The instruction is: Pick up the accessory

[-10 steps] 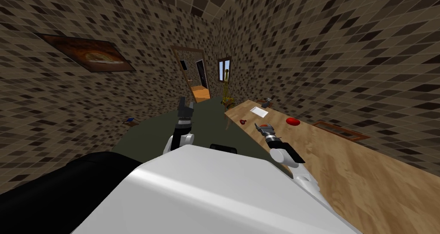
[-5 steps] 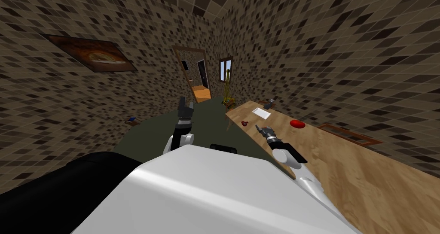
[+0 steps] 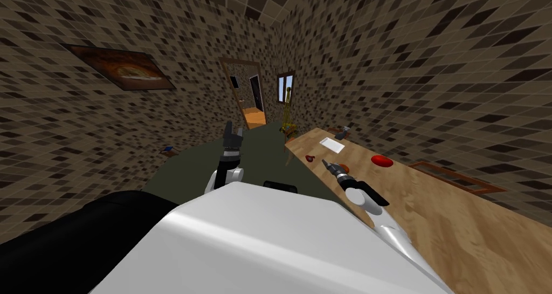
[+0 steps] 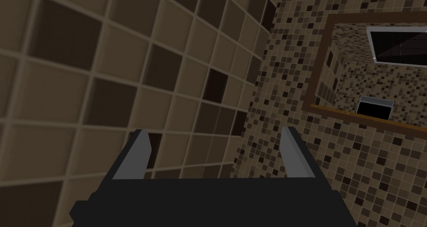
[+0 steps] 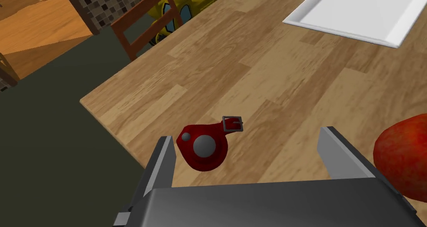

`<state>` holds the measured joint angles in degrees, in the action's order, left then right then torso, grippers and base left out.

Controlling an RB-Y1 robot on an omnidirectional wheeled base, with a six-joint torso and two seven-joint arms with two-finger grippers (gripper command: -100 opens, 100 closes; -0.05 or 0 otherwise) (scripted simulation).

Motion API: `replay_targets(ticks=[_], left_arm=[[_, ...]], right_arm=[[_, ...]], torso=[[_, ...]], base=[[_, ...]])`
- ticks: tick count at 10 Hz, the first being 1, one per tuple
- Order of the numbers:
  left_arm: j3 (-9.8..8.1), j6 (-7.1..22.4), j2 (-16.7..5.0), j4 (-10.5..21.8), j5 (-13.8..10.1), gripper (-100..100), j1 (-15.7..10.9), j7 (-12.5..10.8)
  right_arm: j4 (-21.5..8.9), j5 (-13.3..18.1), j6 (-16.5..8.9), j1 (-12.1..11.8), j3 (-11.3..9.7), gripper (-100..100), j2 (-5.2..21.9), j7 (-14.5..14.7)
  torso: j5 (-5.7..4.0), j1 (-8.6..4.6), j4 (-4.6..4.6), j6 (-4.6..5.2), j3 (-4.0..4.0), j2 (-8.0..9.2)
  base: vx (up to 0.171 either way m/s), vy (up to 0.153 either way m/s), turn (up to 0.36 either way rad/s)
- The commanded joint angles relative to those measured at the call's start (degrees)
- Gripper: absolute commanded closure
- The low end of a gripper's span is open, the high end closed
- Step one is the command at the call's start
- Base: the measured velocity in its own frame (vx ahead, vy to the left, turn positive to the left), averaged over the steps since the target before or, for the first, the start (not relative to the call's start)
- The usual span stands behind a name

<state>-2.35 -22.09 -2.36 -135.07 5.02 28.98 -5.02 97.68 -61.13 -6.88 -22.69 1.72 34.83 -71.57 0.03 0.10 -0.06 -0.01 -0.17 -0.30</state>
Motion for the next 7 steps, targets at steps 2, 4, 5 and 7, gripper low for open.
replay_targets(ticks=[2, 4, 5, 7], left_arm=[[0.00, 0.0, 0.0, 0.0, 0.0, 0, 0.0, 0.0], [0.00, 0.0, 0.0, 0.0, 0.0, 0, 0.0, 0.0], [0.00, 0.0, 0.0, 0.0, 0.0, 0, 0.0, 0.0], [0.00, 0.0, 0.0, 0.0, 0.0, 0, 0.0, 0.0]], right_arm=[[-3.4, -3.9, -1.1, 0.1, -1.1, -100, 2.3, -4.4], [-5.1, -6.5, -2.5, 0.1, -1.2, -100, 3.0, -7.7], [-5.1, -6.8, -2.5, 0.1, -1.2, -100, 3.0, -9.2], [-6.9, -8.9, -3.8, 0.1, -1.3, -100, 3.6, -12.2]], torso=[[0.00, -0.03, 0.00, 0.01, 0.01, 0.03], [0.00, -0.01, -0.01, 0.01, -0.01, 0.00], [0.00, 0.00, 0.00, 0.00, 0.00, 0.00], [-0.01, -0.05, -0.01, 0.01, -0.01, -0.01]], base=[[0.082, 0.025, 0.054], [0.076, 0.028, 0.047], [0.070, 0.015, 0.038], [0.082, 0.015, 0.048]])
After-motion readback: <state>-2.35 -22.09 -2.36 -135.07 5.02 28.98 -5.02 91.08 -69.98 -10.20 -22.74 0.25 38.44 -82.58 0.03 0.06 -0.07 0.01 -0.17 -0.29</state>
